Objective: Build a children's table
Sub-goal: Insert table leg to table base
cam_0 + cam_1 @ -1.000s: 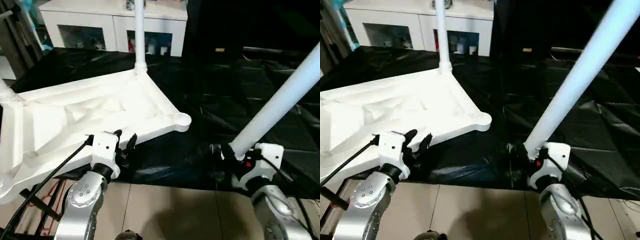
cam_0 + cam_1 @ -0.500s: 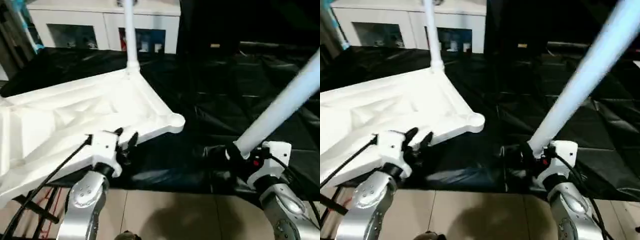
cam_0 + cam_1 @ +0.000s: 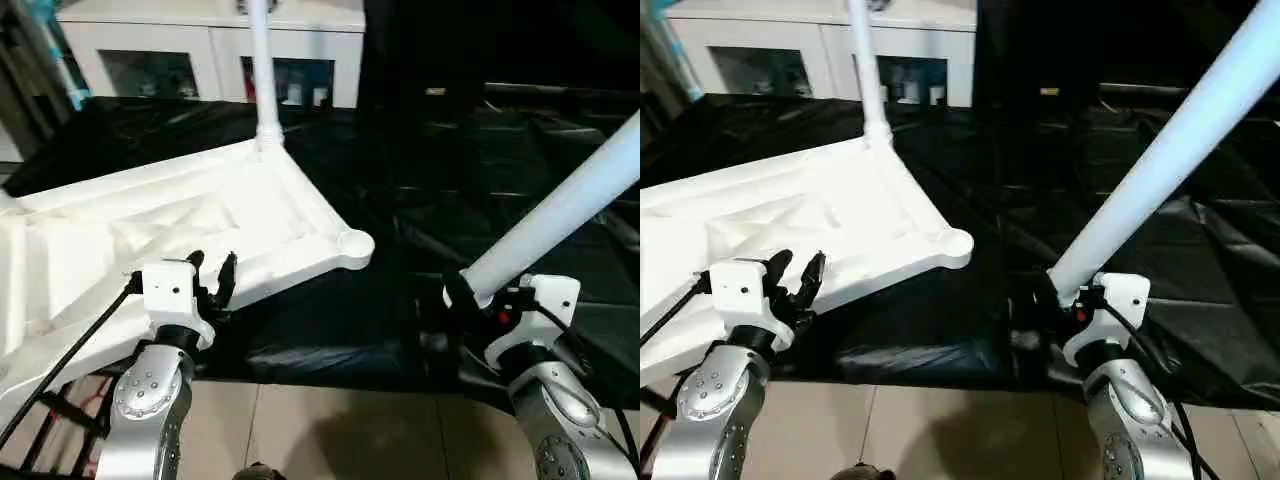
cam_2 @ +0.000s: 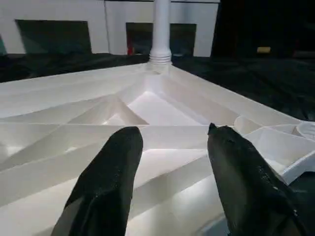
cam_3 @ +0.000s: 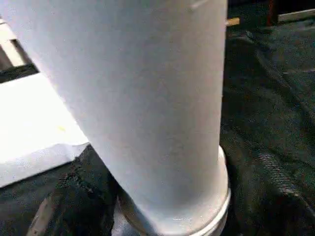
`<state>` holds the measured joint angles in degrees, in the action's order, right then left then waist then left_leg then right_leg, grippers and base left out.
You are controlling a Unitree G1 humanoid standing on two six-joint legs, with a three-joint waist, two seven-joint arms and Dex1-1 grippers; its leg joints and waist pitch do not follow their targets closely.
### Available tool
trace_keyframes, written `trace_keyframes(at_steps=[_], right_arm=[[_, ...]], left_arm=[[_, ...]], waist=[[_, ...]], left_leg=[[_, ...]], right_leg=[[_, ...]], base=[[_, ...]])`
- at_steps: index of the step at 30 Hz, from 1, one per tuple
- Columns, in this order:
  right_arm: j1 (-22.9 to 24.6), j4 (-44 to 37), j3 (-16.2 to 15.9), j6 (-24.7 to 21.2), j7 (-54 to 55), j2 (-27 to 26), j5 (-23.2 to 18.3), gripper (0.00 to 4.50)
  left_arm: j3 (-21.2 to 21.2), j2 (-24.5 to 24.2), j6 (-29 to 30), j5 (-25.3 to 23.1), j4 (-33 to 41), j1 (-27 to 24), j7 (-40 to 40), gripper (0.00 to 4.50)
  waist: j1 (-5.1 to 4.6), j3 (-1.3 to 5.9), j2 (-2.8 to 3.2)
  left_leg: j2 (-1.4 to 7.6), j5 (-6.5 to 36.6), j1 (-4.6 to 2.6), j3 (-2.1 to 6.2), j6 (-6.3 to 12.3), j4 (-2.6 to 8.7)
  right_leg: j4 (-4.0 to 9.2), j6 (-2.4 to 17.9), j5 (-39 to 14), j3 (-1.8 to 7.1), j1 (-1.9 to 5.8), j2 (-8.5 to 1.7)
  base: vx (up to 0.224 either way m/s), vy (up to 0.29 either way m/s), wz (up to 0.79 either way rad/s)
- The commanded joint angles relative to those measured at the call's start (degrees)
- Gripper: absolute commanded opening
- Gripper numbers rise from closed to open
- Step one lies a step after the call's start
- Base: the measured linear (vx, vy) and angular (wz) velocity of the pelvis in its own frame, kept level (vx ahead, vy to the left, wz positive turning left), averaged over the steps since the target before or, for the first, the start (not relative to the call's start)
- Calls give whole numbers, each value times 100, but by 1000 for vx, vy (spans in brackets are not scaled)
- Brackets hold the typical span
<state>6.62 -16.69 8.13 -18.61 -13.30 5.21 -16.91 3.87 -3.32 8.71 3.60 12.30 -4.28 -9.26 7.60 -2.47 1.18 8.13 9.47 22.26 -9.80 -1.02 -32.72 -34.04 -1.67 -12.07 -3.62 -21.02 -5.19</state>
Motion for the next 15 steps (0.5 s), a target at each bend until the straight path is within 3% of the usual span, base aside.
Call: trace_keyframes(at_steps=[1,3,4,8,15], right_arm=[[9,-48,0,60,113,41,122,263],[23,-68,-18,-26,125,75,145,263],[38,-30,-45,-22,91,120,182,263],[8,18,5,-122,101,129,104,263],[-1,8,17,-221,179,139,127,263]], left_arm=[[-73,34,-16,51,191,-138,22,250],[-78,41,-8,27,238,-189,65,250],[-87,52,17,27,249,-211,80,250],[-112,26,50,37,318,-255,40,250],[-109,17,39,40,322,-283,31,250]], waist=[[27,237,-56],[51,237,-55],[54,231,-109],[70,228,-83],[61,242,-97]], left_leg=[[499,2169,-115,226,-122,484],[495,2180,-123,225,-114,482],[494,2180,-116,223,-102,487],[495,2223,-120,234,-128,492],[483,2175,-113,234,-144,484]], right_leg=[[489,632,-1649,301,64,-406],[493,602,-1693,305,53,-405],[501,554,-1763,303,56,-405],[505,510,-1825,303,45,-410],[497,494,-1668,303,54,-406]], base=[[0,0,0],[0,0,0],[0,0,0],[0,0,0],[0,0,0]])
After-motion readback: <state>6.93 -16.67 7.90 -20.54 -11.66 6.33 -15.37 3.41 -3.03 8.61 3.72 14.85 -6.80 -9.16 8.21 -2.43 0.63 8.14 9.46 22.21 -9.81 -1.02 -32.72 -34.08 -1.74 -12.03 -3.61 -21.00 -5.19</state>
